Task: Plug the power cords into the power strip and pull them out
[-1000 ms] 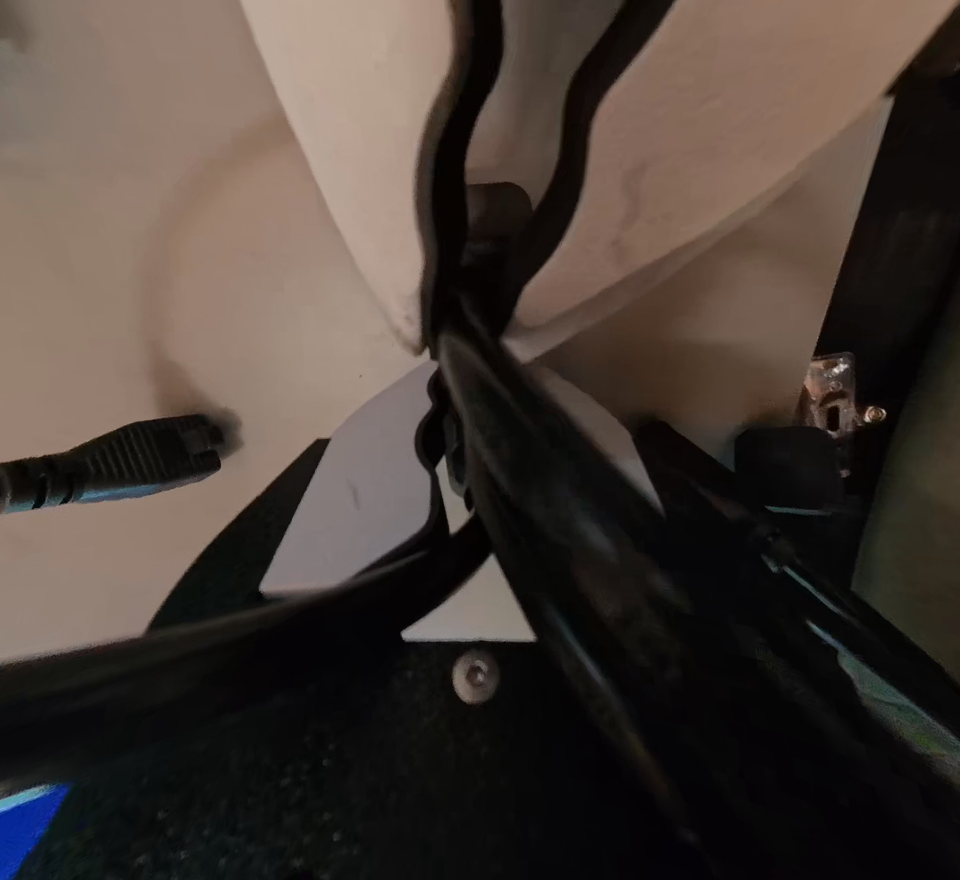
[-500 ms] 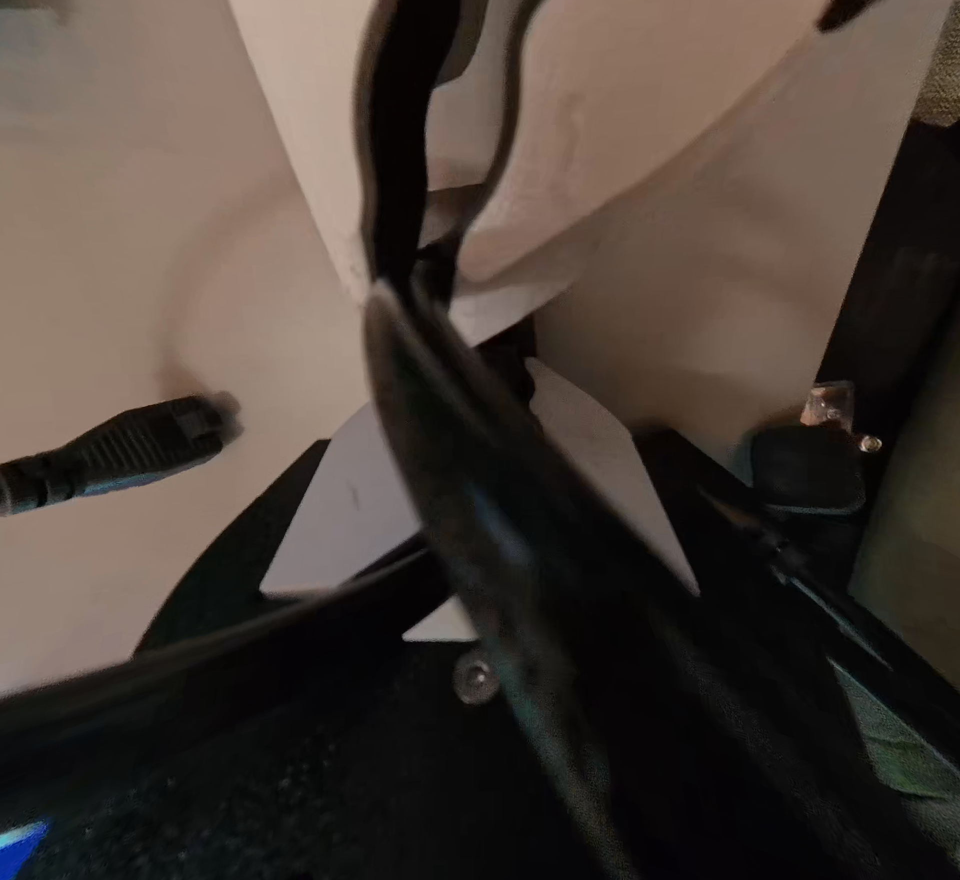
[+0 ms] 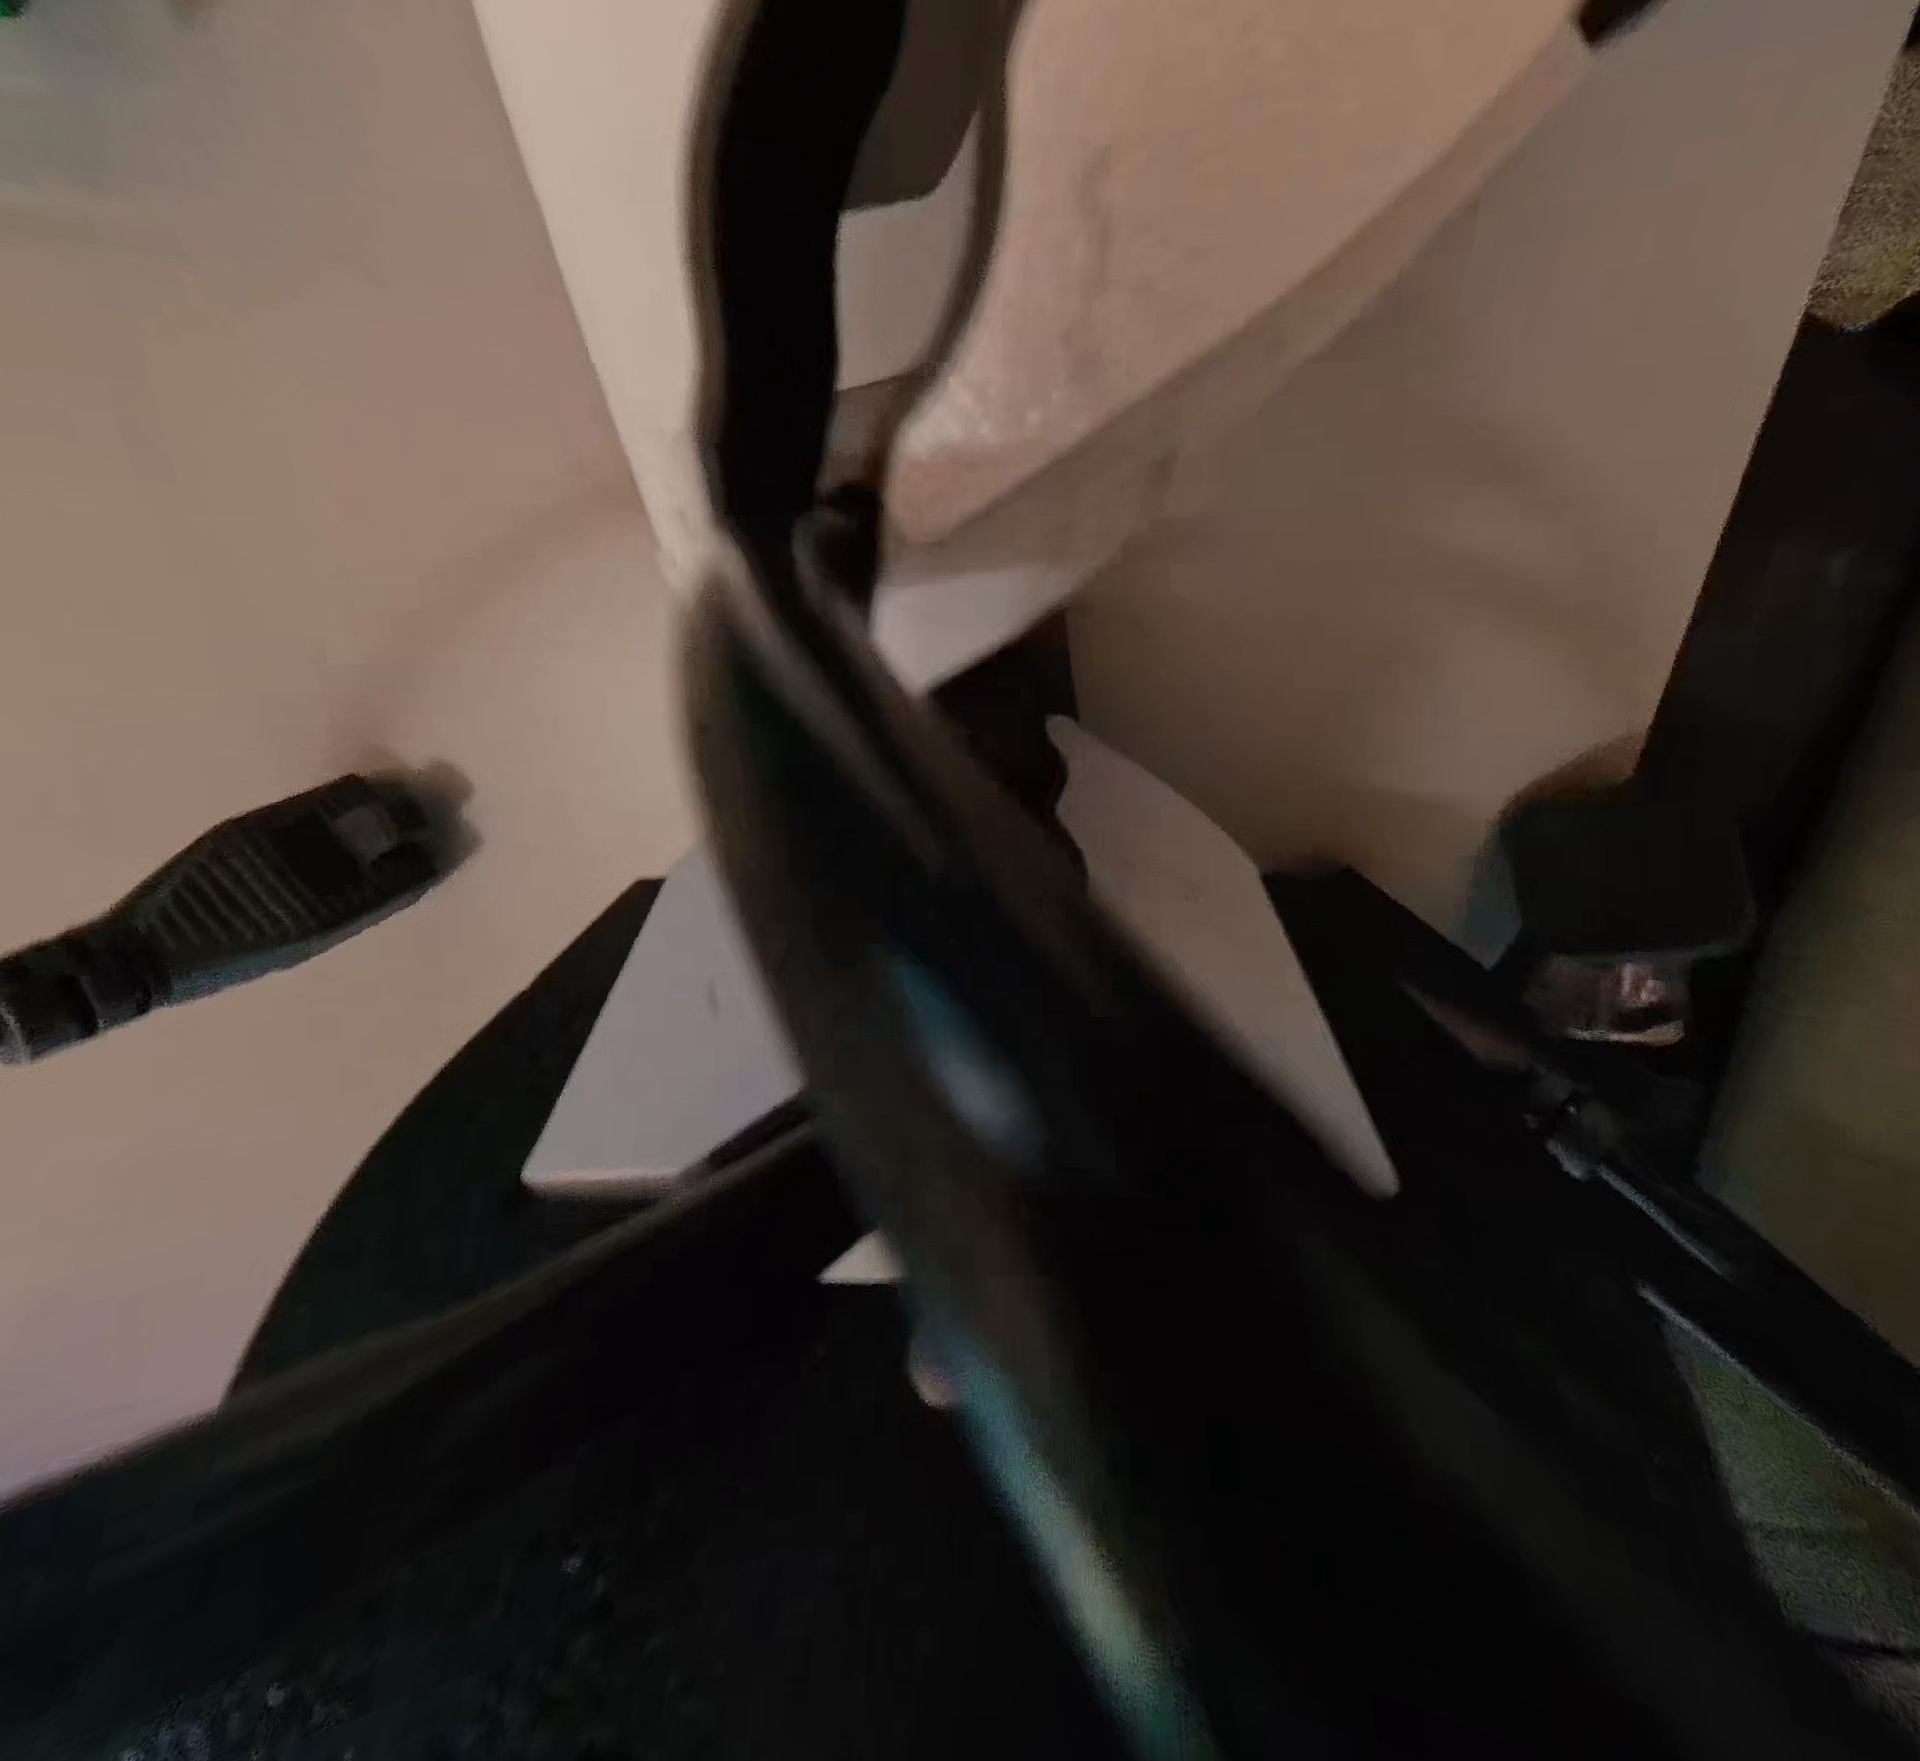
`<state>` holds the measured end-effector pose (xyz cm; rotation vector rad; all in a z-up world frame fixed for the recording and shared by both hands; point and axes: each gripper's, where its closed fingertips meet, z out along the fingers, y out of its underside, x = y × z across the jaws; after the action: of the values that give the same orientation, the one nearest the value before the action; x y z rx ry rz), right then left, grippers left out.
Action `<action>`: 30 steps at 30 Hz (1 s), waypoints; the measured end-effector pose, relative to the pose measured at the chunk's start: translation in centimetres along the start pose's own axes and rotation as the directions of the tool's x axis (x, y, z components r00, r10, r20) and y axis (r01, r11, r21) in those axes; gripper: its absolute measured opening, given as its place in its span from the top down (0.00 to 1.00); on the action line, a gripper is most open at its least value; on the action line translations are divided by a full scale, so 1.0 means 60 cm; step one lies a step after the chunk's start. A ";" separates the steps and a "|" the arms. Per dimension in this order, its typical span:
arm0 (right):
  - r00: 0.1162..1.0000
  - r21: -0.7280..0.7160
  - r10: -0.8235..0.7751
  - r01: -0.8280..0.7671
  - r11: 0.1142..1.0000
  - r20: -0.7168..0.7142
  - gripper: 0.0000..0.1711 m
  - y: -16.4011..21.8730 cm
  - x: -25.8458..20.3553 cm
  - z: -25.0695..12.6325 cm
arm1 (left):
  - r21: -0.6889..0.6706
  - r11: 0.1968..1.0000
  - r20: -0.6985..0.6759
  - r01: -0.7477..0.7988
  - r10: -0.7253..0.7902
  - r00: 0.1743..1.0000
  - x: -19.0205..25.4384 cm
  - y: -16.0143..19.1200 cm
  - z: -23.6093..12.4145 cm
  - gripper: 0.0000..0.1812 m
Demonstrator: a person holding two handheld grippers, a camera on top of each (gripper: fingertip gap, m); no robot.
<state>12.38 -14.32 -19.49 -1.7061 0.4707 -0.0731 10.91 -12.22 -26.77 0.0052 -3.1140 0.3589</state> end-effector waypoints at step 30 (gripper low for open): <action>0.998 0.036 -0.064 0.063 0.997 0.023 0.95 0.008 -0.032 -0.026 | 0.071 0.997 -0.036 -0.036 0.039 0.999 0.010 -0.010 0.002 0.89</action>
<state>10.03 -15.18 -19.22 -1.6860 0.3950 -0.1060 10.28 -12.81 -26.75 -0.0588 -3.0663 0.4639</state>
